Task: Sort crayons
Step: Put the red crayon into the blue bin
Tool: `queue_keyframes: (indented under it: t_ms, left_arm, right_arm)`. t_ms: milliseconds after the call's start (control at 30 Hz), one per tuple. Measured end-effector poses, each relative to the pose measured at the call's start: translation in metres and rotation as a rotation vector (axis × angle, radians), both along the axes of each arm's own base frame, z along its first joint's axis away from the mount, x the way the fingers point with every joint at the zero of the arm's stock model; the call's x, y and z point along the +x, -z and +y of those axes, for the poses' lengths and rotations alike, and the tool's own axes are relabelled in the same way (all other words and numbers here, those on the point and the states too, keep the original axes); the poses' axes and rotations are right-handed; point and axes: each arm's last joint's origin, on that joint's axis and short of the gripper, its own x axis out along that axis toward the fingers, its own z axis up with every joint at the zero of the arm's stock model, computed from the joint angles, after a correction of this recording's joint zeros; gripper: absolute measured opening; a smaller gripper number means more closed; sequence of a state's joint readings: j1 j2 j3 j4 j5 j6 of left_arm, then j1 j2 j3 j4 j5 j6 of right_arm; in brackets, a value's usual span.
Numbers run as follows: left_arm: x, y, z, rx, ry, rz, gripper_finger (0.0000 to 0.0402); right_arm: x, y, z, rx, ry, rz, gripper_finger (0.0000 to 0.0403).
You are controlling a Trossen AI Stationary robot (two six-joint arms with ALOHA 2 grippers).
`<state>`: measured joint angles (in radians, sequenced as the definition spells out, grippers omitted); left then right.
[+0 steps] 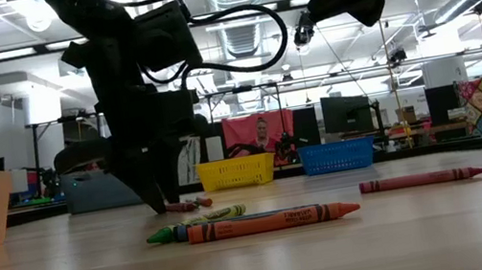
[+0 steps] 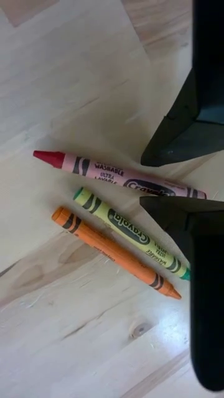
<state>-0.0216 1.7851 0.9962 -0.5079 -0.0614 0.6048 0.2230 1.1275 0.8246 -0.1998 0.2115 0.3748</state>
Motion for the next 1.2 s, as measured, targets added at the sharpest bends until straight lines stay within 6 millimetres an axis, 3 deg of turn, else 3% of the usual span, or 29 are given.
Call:
queue_keyframes:
  t_ms: [333,567,833,933,1200]
  left_arm:
    - [-0.001,0.000,0.000,-0.003,0.001,0.006,0.0073]
    - [-0.002,0.001,-0.001,-0.011,0.001,0.019,0.0008]
    - [-0.008,-0.004,-0.001,-0.033,-0.028,0.048,0.0002]
    - [-0.012,-0.015,-0.002,-0.078,-0.032,0.025,0.0001]
    - [-0.018,-0.073,-0.004,-0.171,-0.074,-0.308,0.0000]
  right_arm:
    - [0.000,0.000,0.000,0.001,0.000,0.000,0.0068]
    - [0.000,0.000,0.000,0.002,0.001,0.000,0.0068]
    - [0.000,0.000,0.000,0.000,0.000,0.000,0.0068]
    - [0.000,0.000,0.000,-0.023,-0.015,0.000,0.0068]
    - [0.004,0.002,0.000,-0.139,-0.061,-0.114,0.0068]
